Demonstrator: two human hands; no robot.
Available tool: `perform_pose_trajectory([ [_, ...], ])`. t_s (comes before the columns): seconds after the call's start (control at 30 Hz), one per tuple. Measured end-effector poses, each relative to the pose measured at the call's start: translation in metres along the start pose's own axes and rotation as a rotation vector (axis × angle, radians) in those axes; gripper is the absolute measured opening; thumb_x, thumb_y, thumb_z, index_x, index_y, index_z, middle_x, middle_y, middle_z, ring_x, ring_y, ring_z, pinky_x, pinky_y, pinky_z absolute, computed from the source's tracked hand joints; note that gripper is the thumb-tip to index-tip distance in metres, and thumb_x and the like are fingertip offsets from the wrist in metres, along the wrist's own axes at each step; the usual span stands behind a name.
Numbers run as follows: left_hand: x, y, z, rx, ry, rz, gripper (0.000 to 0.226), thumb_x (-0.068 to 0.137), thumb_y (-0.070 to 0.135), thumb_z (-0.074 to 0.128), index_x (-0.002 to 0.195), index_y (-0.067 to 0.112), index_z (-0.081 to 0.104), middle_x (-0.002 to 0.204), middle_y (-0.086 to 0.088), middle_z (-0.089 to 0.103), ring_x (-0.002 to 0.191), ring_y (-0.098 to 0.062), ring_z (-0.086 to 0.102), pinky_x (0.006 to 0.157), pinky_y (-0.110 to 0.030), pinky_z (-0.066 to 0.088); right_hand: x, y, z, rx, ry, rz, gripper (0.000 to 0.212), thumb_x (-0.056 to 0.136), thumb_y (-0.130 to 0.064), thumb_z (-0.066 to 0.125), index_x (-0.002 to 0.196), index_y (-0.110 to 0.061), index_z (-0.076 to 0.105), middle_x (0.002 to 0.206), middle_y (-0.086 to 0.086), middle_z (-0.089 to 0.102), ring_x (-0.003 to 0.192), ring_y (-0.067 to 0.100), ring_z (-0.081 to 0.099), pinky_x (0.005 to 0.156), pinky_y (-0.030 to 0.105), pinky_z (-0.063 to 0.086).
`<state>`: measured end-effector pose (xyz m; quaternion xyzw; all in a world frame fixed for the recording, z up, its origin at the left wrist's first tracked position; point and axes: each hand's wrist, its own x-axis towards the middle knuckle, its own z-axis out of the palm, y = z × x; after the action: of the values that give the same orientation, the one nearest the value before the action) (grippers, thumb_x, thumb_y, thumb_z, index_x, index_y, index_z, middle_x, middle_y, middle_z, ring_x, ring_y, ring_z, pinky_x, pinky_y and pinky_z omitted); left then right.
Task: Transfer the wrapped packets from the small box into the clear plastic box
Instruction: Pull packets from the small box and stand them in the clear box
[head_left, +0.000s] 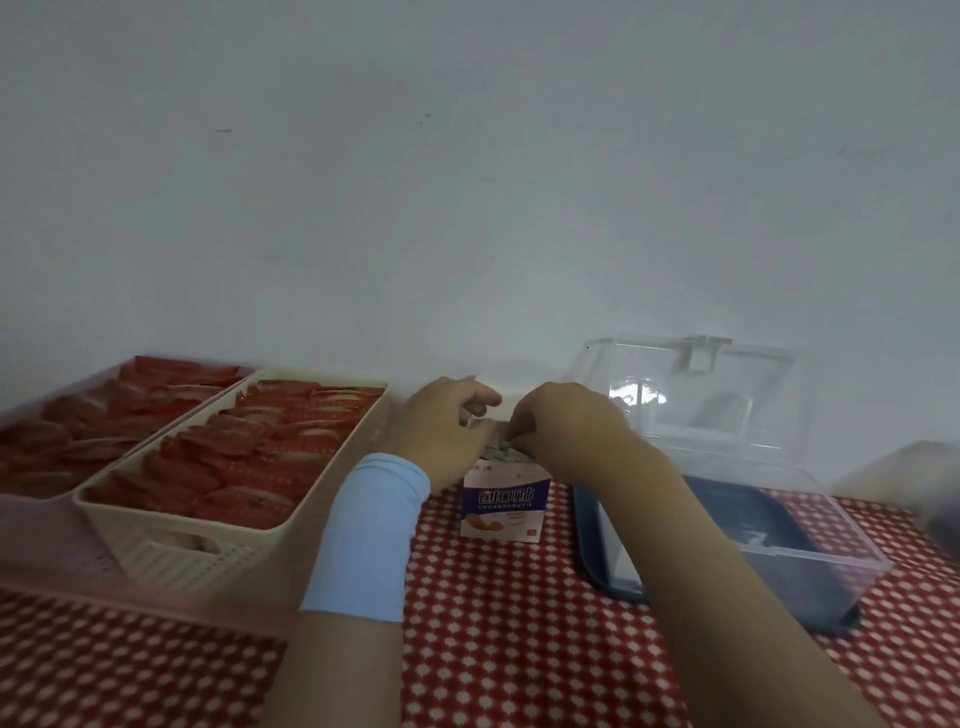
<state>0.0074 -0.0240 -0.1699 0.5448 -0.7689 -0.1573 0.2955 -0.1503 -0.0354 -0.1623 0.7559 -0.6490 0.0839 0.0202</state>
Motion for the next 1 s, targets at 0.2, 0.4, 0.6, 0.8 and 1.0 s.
perform_pose_trajectory([
  [0.2, 0.004, -0.003, 0.009, 0.034, 0.023, -0.012, 0.028, 0.096, 0.024, 0.058, 0.121, 0.034, 0.067, 0.104, 0.018, 0.058, 0.097, -0.003, 0.053, 0.084, -0.016, 0.034, -0.005, 0.005, 0.014, 0.012, 0.185, -0.029, 0.022, 0.099, -0.030, 0.055, 0.103, -0.036, 0.075, 0.100, -0.012, 0.069, 0.086, 0.012, 0.063, 0.081, 0.031, 0.049],
  [0.4, 0.009, -0.005, 0.017, -0.011, 0.028, -0.015, 0.019, 0.092, 0.033, 0.065, 0.110, 0.036, 0.071, 0.097, 0.020, 0.068, 0.097, -0.005, 0.057, 0.086, -0.020, 0.044, -0.007, 0.015, 0.014, 0.168, 0.327, -0.016, 0.019, 0.103, -0.031, 0.050, 0.108, -0.025, 0.068, 0.104, -0.007, 0.069, 0.090, 0.016, 0.063, 0.085, 0.037, 0.053],
  [0.6, 0.011, -0.005, 0.021, -0.030, 0.071, -0.045, 0.020, 0.094, 0.026, 0.063, 0.110, 0.031, 0.072, 0.104, 0.012, 0.074, 0.090, -0.003, 0.059, 0.083, -0.020, 0.044, -0.008, 0.012, 0.013, 0.269, 0.150, -0.048, 0.026, 0.102, -0.030, 0.054, 0.125, -0.024, 0.065, 0.110, -0.003, 0.071, 0.097, 0.014, 0.063, 0.084, 0.029, 0.052],
  [0.8, 0.010, -0.004, 0.018, -0.049, 0.145, -0.020, 0.019, 0.098, 0.025, 0.058, 0.111, 0.030, 0.071, 0.098, 0.018, 0.066, 0.082, 0.005, 0.054, 0.065, 0.001, 0.035, -0.012, 0.019, 0.001, 0.480, 0.412, -0.034, 0.016, 0.103, -0.025, 0.053, 0.104, -0.023, 0.068, 0.093, -0.006, 0.068, 0.081, 0.011, 0.062, 0.070, 0.022, 0.051],
  [1.0, 0.010, 0.005, 0.003, -0.493, 0.377, -0.051, 0.018, 0.098, 0.016, 0.053, 0.104, 0.028, 0.065, 0.096, 0.014, 0.071, 0.091, -0.001, 0.063, 0.078, -0.020, 0.046, -0.020, 0.017, -0.008, 0.771, 0.530, -0.029, 0.013, 0.103, -0.023, 0.053, 0.096, -0.029, 0.061, 0.079, -0.011, 0.063, 0.064, -0.001, 0.060, 0.056, 0.006, 0.041],
])
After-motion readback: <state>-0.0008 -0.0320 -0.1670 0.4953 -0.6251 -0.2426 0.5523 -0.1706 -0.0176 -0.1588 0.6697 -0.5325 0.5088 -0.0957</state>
